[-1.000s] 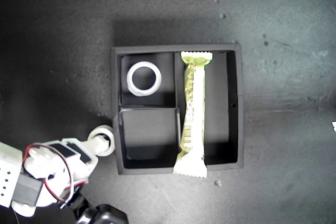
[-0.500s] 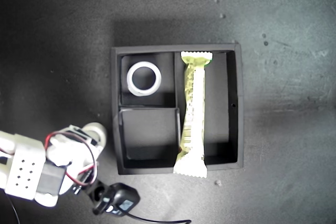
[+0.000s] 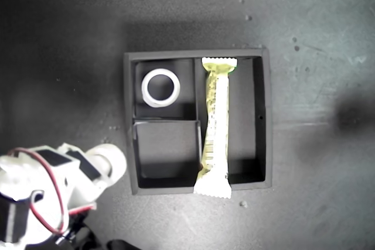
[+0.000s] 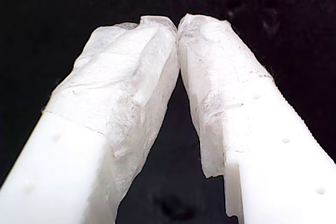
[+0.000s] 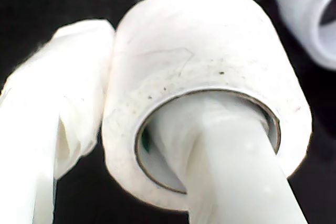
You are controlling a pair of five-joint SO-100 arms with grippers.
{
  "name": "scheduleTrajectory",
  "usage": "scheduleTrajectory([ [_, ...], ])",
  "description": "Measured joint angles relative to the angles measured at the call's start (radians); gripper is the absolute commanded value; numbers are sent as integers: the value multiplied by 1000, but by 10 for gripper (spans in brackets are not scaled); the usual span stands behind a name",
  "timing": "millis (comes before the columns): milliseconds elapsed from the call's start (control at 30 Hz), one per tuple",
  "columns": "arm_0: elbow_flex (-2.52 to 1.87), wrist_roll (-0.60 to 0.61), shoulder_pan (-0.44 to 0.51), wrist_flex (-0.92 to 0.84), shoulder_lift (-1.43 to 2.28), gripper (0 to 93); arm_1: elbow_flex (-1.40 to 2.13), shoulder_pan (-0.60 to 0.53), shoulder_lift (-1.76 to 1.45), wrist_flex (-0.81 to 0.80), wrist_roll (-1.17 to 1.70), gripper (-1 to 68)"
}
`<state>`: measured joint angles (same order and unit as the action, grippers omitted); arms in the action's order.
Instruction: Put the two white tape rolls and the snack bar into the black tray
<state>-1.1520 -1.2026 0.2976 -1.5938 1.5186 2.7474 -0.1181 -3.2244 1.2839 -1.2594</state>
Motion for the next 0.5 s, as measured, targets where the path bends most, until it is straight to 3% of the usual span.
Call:
scheduleTrajectory([
  [200,439,40,-6,-140,-370,0,311,-43,-12,-376,-43,-4],
  [333,819,55,0,-212,-653,0,360,-48,-15,-414,-55,-4],
  [500,900,32,0,-221,-738,0,365,-32,-17,-368,-80,-2],
])
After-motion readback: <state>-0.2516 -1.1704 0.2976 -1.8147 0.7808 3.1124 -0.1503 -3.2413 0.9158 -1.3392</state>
